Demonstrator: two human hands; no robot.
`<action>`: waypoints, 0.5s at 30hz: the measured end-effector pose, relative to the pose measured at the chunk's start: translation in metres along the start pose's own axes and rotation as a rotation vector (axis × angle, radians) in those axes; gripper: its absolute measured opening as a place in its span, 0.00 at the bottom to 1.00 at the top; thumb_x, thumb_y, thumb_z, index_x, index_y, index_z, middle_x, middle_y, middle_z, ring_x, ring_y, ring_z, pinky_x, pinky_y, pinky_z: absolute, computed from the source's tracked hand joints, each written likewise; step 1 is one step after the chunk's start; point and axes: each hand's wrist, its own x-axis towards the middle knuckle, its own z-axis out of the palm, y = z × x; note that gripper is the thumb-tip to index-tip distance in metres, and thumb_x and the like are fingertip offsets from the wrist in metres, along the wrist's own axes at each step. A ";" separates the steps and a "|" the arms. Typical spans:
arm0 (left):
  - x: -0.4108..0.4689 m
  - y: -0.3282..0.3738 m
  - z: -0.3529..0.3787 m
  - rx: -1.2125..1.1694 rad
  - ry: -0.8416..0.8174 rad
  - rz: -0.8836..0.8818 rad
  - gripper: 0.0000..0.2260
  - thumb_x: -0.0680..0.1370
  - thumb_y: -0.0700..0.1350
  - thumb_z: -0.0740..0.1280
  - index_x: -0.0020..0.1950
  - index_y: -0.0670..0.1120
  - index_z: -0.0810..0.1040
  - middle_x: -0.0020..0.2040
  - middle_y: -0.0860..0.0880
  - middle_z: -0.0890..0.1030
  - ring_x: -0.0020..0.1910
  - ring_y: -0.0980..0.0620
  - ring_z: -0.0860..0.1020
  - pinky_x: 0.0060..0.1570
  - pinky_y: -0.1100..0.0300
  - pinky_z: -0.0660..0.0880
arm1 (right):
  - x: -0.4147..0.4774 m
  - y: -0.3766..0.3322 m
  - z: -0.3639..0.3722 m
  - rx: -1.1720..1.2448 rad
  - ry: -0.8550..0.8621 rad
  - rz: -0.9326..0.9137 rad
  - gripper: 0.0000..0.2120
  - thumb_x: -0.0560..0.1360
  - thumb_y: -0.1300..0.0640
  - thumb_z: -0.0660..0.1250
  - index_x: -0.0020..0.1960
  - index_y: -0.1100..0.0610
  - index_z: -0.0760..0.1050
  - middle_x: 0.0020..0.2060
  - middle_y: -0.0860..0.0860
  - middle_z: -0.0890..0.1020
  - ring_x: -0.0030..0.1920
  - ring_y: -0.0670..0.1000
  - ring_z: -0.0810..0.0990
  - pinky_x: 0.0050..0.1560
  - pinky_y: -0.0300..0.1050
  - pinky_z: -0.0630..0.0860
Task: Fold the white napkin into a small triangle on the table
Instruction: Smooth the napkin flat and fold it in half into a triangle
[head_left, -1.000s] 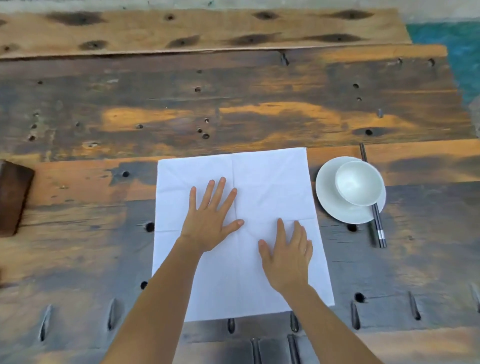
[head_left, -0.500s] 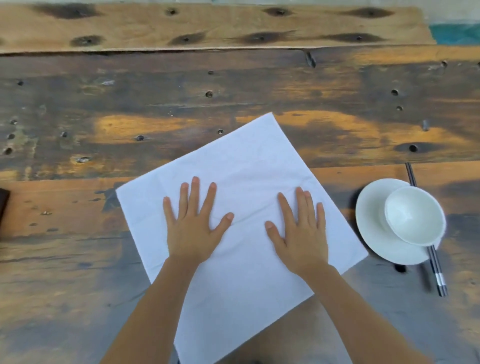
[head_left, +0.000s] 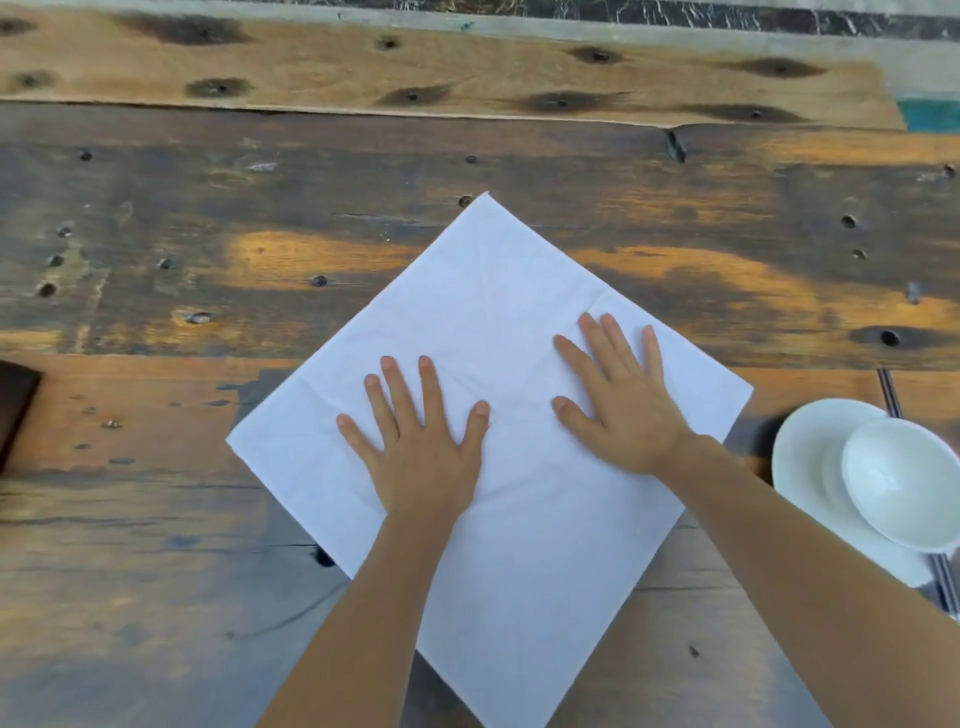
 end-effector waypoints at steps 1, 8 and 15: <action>0.000 0.000 -0.001 0.002 0.023 0.036 0.35 0.81 0.69 0.37 0.84 0.53 0.37 0.85 0.46 0.37 0.84 0.43 0.39 0.77 0.32 0.38 | -0.001 -0.013 0.002 0.038 0.044 0.020 0.34 0.80 0.36 0.46 0.82 0.50 0.53 0.82 0.55 0.48 0.82 0.55 0.42 0.77 0.64 0.36; 0.003 -0.013 0.001 0.127 0.006 0.445 0.30 0.82 0.65 0.42 0.84 0.60 0.47 0.85 0.48 0.44 0.84 0.42 0.44 0.78 0.32 0.43 | -0.020 -0.081 0.032 0.073 0.075 0.025 0.29 0.83 0.38 0.44 0.82 0.45 0.53 0.82 0.54 0.51 0.82 0.55 0.48 0.78 0.66 0.45; 0.023 -0.072 -0.015 0.055 0.031 0.194 0.30 0.81 0.69 0.43 0.83 0.65 0.45 0.85 0.51 0.42 0.84 0.44 0.41 0.80 0.38 0.40 | -0.054 0.019 0.023 0.010 0.068 0.376 0.33 0.78 0.27 0.42 0.80 0.35 0.44 0.83 0.53 0.46 0.82 0.55 0.44 0.78 0.65 0.43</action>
